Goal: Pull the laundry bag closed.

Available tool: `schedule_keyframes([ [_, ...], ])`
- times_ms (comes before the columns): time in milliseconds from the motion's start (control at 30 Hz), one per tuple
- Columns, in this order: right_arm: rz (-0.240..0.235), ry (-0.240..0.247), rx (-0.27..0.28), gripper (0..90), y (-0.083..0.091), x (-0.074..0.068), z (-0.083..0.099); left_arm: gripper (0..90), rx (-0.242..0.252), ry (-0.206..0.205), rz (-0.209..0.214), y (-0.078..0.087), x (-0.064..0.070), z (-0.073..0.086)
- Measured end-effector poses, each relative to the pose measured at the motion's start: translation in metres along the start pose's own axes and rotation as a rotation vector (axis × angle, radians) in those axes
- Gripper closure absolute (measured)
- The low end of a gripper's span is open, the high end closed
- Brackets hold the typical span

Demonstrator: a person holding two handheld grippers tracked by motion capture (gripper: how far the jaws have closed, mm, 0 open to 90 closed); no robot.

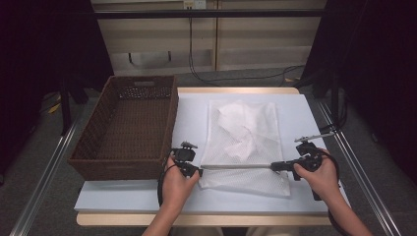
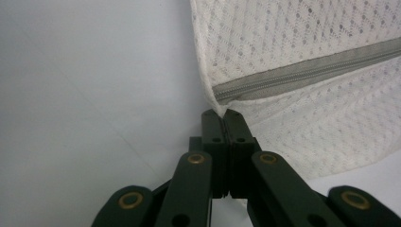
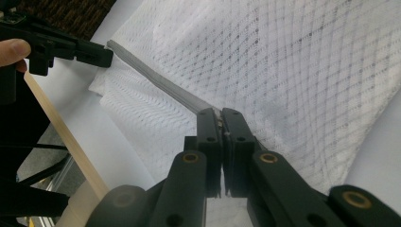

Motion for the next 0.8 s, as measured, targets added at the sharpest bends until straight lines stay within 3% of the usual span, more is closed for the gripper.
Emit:
schedule_keyframes([
  [800, 0.018, -0.010, -0.005, 87.1, 0.006, 0.014, 0.006, 89.3, -0.004, 0.009, 0.000, -0.001, -0.001, 0.000],
])
Point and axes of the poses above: each handheld gripper's, and its own axes: y roughly backward along the jaws, z roughly out of its underside, x roughly to its right, the point moved 7 cm from there along -y, roughly forward along the jaws, and after that the axes turned 10 degrees about z, right-handed, at the moved point
